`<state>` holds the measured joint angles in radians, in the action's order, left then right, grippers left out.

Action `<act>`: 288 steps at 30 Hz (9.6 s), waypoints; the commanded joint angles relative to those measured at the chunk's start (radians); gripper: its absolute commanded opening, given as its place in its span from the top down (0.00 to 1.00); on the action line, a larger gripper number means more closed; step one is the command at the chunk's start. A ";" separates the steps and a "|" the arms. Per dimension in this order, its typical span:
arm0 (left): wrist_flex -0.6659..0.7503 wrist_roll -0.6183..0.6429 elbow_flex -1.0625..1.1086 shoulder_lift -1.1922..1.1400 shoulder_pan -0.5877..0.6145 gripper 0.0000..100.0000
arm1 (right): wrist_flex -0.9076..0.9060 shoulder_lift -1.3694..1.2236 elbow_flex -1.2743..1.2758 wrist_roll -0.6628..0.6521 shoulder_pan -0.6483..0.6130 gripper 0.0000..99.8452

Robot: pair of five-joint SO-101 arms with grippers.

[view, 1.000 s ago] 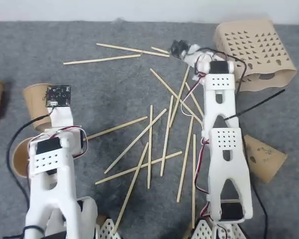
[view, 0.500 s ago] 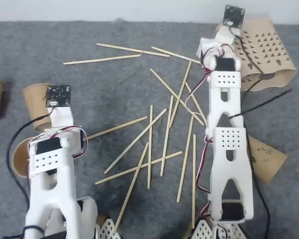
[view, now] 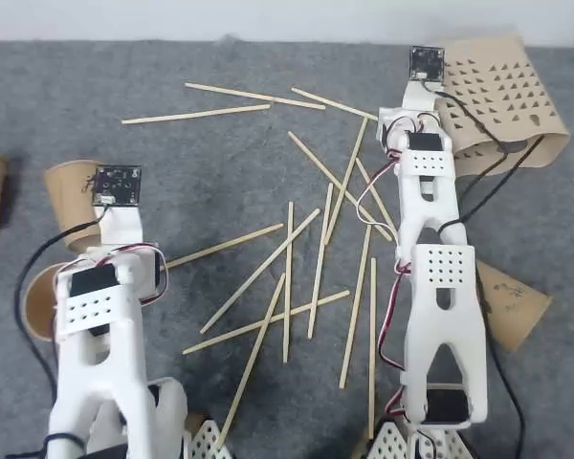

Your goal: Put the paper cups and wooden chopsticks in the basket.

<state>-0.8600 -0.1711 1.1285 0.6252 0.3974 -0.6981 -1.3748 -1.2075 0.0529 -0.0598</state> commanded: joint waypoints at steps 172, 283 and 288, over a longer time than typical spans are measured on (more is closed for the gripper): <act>0.009 -0.009 0.002 0.006 0.044 0.99 | -0.914 0.031 -0.474 0.052 -0.440 0.99; 0.009 -0.009 0.001 0.006 0.044 0.99 | -1.098 0.231 -0.015 -0.957 -0.559 0.99; 0.009 -0.009 0.001 0.006 0.044 0.99 | -1.104 0.260 -0.003 -0.922 -0.591 0.99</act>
<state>-0.8600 -0.1772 1.1270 0.6268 0.4204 -1.7522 -1.1861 -1.2137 -0.8907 -0.5938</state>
